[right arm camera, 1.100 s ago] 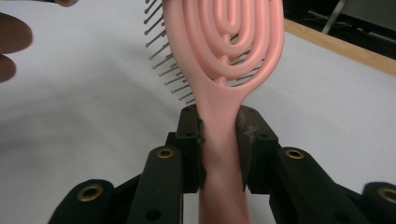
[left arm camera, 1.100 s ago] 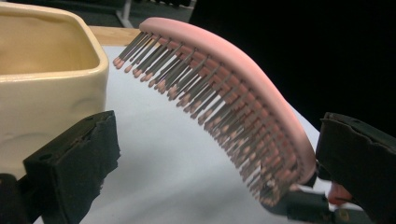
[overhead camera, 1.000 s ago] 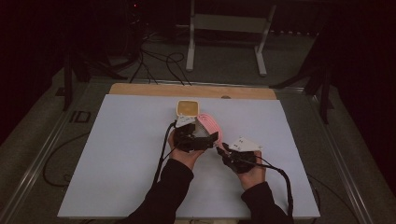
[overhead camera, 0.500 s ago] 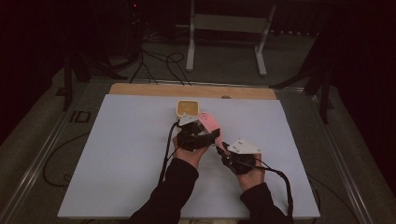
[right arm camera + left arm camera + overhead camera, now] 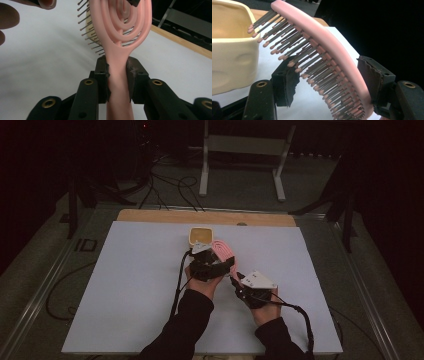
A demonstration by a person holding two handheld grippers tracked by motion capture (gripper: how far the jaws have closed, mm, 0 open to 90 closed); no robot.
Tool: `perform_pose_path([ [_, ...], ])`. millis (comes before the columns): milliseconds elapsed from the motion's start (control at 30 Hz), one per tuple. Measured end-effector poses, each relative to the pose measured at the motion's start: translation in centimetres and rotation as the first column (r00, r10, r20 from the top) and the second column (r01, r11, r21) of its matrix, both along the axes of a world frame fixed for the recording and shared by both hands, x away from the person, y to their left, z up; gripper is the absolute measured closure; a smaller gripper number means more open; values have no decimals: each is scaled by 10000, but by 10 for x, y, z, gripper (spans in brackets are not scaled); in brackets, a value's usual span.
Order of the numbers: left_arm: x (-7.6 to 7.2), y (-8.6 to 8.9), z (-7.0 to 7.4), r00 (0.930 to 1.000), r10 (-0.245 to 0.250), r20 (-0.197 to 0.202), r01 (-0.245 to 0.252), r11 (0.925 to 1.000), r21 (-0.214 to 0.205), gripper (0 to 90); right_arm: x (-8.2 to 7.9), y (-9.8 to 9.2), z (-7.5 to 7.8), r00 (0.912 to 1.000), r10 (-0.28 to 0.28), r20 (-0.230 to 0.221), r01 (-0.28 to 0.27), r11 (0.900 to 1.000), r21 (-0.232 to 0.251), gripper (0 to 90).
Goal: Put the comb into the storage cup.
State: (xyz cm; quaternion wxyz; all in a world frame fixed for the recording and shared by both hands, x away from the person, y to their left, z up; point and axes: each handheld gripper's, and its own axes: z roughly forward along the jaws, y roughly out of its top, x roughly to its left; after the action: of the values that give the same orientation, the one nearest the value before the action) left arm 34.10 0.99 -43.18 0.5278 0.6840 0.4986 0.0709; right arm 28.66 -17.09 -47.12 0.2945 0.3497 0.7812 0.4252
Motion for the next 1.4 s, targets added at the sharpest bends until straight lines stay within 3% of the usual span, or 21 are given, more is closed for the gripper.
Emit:
perform_pose_path([
  [200,-1,-3,-1,10000,-11,-35,11,10000,-27,370,-2,3,0,9994,20,344,-12,9997,-228,730],
  [467,-2,-3,-1,9999,-76,-127,75,9999,-107,416,-3,4,-1,9992,-122,382,127,9999,-116,730],
  [767,-4,-3,-2,9999,-114,-82,113,9999,-47,463,-3,7,-6,9997,-20,261,30,9993,-375,731],
  [1400,-9,-5,0,9990,-455,10,456,9982,-381,581,-2,7,-7,9997,-188,133,190,9997,-157,707],
])
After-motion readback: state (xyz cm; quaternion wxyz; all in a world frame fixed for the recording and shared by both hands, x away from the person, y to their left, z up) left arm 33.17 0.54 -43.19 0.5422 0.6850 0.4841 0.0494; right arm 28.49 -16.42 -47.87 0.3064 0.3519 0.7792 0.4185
